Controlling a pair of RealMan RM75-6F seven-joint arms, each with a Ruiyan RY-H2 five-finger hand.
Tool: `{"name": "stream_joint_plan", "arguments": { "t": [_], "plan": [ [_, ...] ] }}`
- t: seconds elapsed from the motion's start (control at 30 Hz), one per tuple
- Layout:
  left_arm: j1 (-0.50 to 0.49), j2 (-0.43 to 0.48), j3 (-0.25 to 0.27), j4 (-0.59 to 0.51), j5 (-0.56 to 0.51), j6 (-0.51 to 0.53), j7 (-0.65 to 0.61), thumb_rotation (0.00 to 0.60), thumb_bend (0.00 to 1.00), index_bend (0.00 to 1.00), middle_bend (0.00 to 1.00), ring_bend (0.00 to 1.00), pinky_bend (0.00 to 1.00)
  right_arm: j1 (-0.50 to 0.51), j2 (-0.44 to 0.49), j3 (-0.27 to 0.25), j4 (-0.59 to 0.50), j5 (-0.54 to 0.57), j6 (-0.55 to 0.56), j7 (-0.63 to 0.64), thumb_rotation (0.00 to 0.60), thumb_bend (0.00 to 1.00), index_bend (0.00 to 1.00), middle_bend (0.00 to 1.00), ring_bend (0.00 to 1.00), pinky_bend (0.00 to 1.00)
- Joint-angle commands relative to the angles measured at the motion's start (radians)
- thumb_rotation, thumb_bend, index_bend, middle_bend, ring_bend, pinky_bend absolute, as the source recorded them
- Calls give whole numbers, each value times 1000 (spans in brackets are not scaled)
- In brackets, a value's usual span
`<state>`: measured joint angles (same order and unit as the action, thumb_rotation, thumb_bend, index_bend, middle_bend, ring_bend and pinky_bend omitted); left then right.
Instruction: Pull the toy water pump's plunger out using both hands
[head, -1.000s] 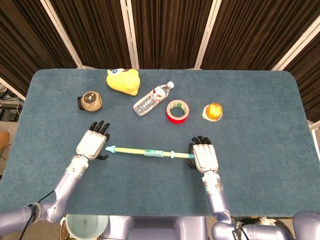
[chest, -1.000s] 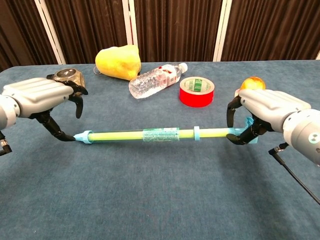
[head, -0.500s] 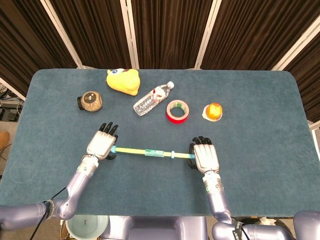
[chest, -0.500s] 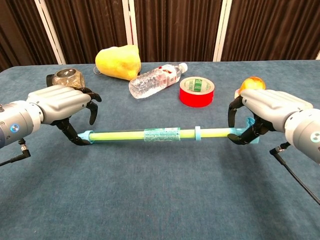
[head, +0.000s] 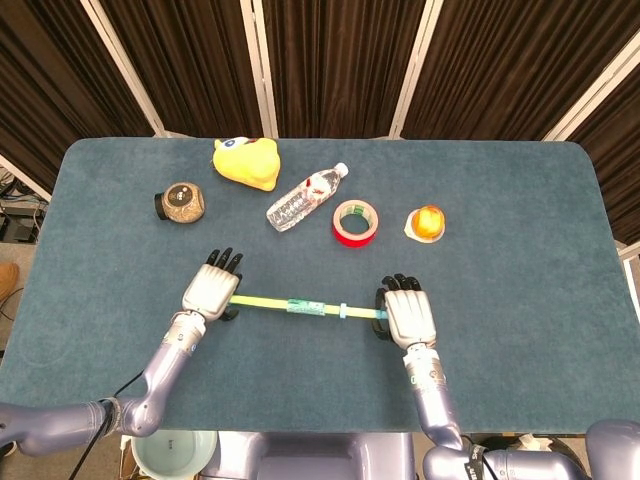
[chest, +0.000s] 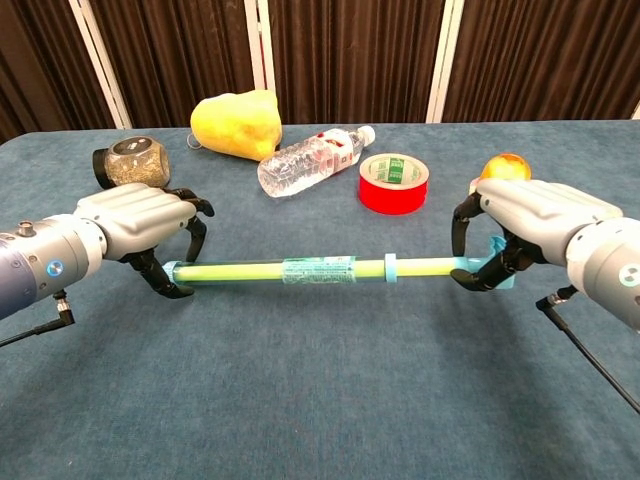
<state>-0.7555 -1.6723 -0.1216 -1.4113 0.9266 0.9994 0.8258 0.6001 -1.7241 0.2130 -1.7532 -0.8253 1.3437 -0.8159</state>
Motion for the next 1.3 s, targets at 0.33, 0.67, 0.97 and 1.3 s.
{"name": "stream_joint_plan", "arguments": {
  "t": [0.33, 0.67, 0.97, 1.3],
  "plan": [
    [5, 22, 6, -33, 31, 25, -37, 600, 308, 531, 102, 6, 111, -12, 20, -12, -11, -7, 15, 8, 600, 481, 739, 254, 161, 159],
    [24, 147, 13, -189, 86, 68, -70, 600, 308, 541, 102, 6, 110, -13, 55, 4, -12, 4, 20, 10, 600, 481, 746, 254, 163, 159],
    [38, 209, 27, -250, 116, 87, -82, 600, 308, 541, 103, 6, 110, -19, 78, 8, 4, 12, 22, 17, 600, 482, 751, 256, 163, 159],
    [76, 291, 73, -332, 173, 106, -128, 600, 308, 547, 108, 6, 110, -35, 132, 14, 28, 16, 12, 52, 600, 483, 755, 256, 163, 159]
  ]
}}
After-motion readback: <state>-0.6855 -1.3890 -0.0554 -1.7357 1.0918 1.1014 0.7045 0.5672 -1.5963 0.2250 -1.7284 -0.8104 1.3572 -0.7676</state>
